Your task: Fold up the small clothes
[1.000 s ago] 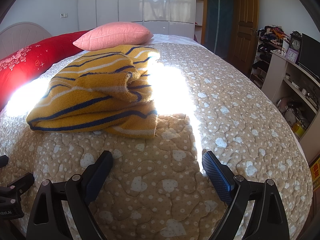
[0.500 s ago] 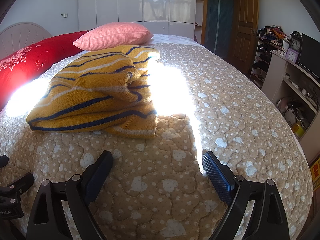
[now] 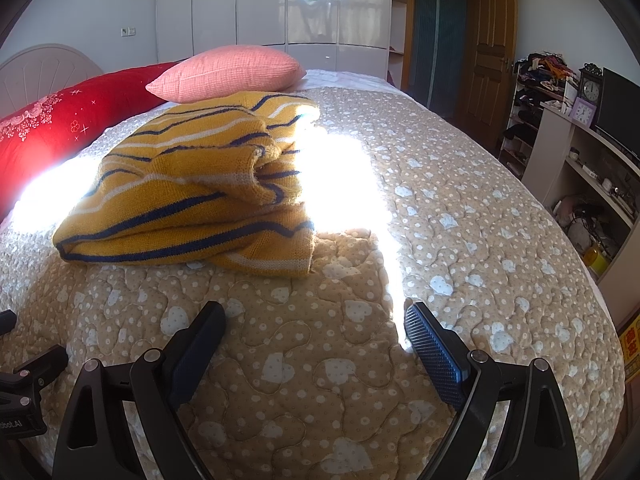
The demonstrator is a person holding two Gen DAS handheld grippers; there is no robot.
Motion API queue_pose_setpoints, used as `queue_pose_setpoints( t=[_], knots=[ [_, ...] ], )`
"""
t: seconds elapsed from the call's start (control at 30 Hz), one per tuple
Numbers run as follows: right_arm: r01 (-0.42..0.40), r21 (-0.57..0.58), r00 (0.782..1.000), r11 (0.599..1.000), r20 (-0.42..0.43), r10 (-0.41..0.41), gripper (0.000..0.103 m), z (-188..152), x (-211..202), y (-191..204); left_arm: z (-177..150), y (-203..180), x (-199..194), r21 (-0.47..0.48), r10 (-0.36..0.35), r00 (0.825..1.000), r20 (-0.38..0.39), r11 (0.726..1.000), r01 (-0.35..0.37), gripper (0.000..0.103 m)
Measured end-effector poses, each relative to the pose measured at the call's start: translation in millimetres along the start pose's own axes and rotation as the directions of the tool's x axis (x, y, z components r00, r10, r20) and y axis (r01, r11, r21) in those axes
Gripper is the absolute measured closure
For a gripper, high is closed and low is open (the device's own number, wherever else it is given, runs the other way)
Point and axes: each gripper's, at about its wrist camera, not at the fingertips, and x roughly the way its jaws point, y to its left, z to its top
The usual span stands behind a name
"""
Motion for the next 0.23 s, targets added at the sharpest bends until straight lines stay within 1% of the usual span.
queue_pose_setpoints(
  t=[0.23],
  knots=[
    [-0.002, -0.006, 1.000, 1.000, -0.003, 0.002, 0.007, 0.7, 2.5, -0.5, -0.7, -1.8, 1.6, -0.001, 0.000, 1.000, -0.013, 1.000, 0.000, 0.000]
  ],
)
